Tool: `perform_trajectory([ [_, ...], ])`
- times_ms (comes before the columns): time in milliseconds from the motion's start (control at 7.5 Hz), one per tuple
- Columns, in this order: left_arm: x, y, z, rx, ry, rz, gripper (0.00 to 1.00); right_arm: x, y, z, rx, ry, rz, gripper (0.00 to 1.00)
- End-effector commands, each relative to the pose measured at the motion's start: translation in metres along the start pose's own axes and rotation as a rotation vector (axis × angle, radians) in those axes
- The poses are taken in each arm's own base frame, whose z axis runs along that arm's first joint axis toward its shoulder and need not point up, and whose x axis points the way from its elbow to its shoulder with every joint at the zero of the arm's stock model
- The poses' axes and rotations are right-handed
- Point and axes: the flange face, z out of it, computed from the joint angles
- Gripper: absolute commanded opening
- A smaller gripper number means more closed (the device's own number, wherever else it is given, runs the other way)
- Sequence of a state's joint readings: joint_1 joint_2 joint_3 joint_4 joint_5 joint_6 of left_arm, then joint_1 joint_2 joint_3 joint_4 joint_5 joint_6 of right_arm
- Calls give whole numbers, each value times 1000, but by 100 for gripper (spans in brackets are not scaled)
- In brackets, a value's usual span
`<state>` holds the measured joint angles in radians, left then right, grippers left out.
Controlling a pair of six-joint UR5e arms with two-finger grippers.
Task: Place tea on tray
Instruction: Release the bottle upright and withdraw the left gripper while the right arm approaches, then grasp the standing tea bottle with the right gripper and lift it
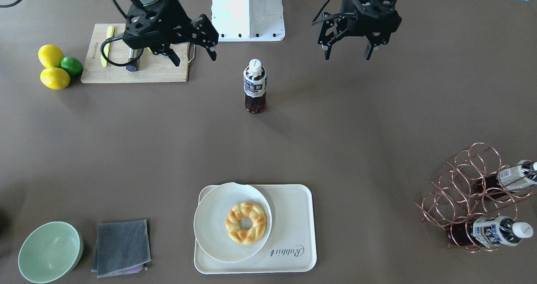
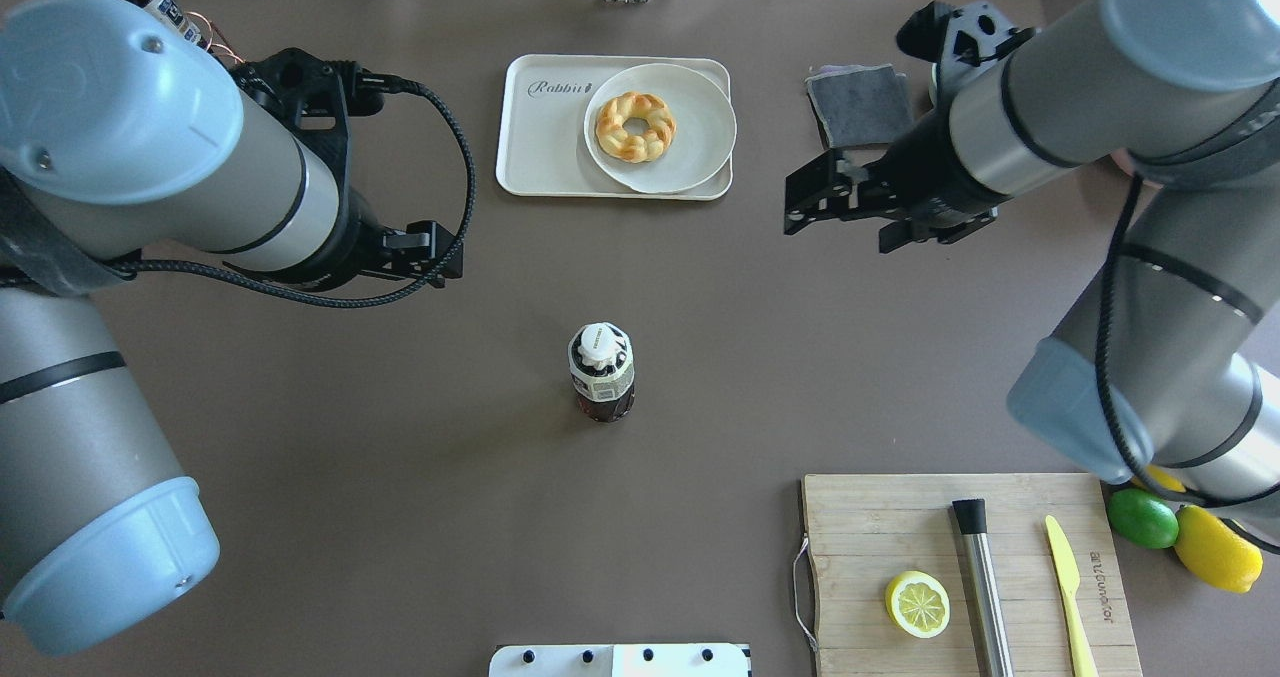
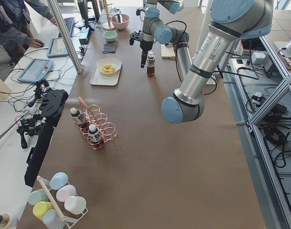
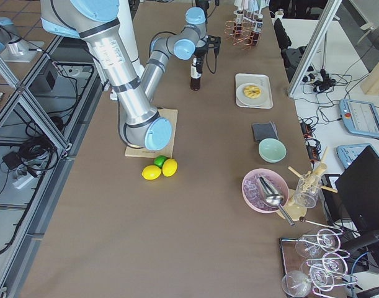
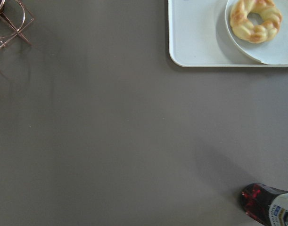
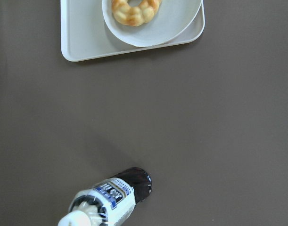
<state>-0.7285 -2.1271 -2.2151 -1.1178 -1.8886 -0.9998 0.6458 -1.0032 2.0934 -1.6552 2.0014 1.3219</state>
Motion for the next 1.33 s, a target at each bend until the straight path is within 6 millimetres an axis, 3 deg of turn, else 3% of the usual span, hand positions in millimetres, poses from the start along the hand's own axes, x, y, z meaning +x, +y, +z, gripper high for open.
perform_trajectory([
  [0, -30, -14, 1, -7, -25, 52, 97, -77, 66, 18, 17, 69, -53, 97],
  [267, -44, -16, 2, -5, -38, 100, 97, -90, 88, 43, 50, 114, -83, 95],
  [400, -44, -16, 3, -1, -33, 101, 97, -110, 84, 55, 51, 128, -81, 94],
  [800, -44, -16, 2, 2, -32, 99, 97, -114, 58, 83, 101, 194, -81, 85],
  [933, -43, -16, 0, 5, -29, 94, 97, -125, 54, 92, 98, 210, -86, 85],
  [1067, -44, -14, -2, 7, -26, 94, 97, -131, 58, 91, 94, 202, -90, 67],
  [1200, -46, -13, -2, 6, -28, 93, 97, -133, 66, 92, 83, 198, -94, 5],
])
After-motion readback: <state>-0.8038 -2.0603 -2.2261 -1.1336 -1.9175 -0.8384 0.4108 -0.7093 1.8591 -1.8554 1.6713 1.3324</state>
